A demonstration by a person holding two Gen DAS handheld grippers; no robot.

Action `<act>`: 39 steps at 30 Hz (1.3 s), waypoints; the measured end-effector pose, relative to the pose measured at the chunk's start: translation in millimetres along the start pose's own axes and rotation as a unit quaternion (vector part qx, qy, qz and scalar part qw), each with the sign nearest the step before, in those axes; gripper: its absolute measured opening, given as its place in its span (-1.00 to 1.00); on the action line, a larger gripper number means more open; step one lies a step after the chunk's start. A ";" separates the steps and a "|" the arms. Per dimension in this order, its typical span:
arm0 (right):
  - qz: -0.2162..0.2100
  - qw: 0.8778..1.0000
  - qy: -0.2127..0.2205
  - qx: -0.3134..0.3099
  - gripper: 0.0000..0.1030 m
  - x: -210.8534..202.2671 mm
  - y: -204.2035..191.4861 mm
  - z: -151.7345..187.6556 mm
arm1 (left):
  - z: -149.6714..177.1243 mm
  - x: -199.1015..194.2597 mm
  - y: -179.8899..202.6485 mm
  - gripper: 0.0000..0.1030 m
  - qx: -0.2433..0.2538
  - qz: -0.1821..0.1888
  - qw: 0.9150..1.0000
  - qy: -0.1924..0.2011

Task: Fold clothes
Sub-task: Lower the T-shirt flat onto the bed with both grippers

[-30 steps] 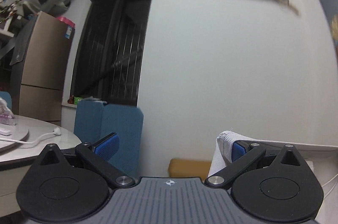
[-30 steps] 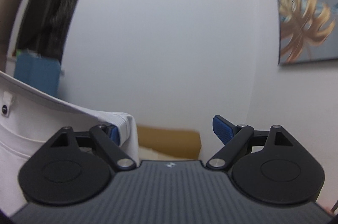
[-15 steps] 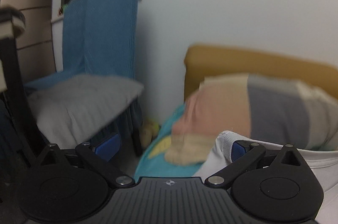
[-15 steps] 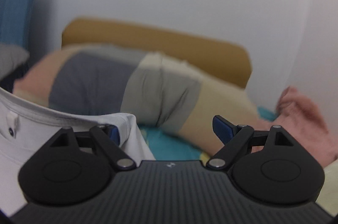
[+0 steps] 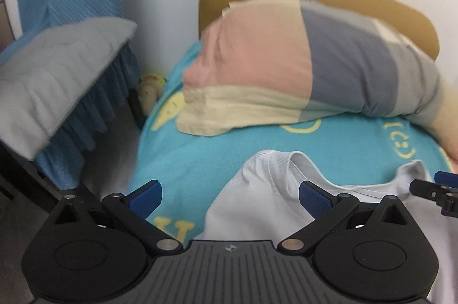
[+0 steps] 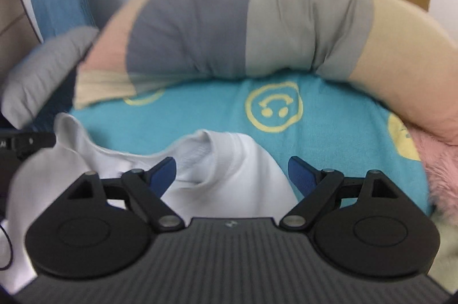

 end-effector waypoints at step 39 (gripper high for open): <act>-0.032 0.990 0.068 0.117 0.68 -395.9 7.2 265.5 | 328.3 -383.0 34.1 -0.90 -0.041 -0.006 0.963 -0.268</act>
Point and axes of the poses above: each gripper's, at about its wrist camera, not at the fingertips, and x roughly the way its jaws point, y to its right, z to its underside, the point moved 7 cm from there along x, roughly the way its jaws point, and after that the axes turned 6 degrees about x, right-handed, at the moved point
